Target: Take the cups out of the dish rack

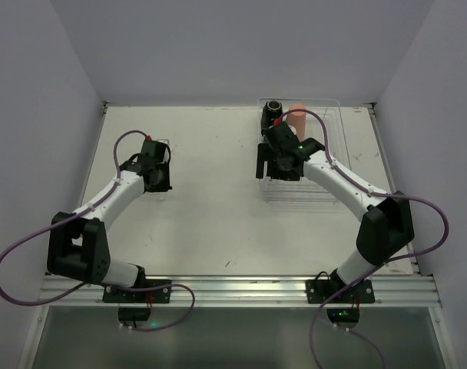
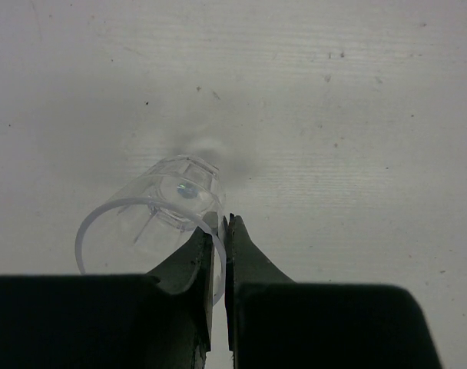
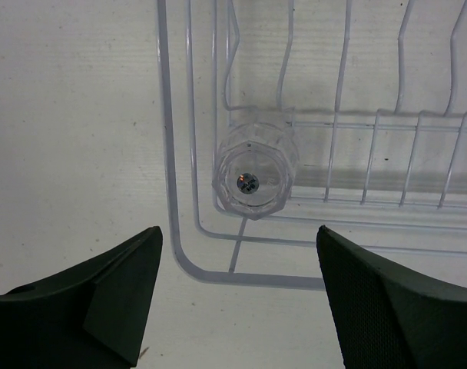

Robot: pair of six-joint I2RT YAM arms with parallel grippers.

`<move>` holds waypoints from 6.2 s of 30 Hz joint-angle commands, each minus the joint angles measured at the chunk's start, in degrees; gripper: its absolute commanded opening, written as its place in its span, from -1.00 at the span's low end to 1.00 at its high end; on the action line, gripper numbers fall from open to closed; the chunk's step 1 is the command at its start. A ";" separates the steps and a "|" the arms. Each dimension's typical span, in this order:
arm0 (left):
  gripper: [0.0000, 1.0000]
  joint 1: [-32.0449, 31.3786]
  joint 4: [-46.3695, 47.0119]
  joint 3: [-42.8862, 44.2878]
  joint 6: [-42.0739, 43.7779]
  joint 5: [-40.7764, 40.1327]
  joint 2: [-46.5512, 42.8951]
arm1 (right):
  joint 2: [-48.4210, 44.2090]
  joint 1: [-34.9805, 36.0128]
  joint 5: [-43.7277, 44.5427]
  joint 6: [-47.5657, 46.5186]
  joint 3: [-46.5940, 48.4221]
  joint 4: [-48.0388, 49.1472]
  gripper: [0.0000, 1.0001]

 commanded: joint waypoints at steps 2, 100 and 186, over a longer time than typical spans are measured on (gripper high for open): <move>-1.00 -0.74 -2.22 2.78 1.70 -3.28 4.20 | -1.06 -0.54 2.20 -0.87 -0.38 -0.91 0.66; -0.12 -4.17 0.41 6.30 -2.96 6.57 -13.01 | 7.82 -1.68 1.06 -2.72 -2.14 7.71 0.42; -1.00 -9.79 70.99 -17.08 -52.17 52.09 -15.03 | -13.89 -2.47 -65.56 19.35 -25.96 71.96 -0.37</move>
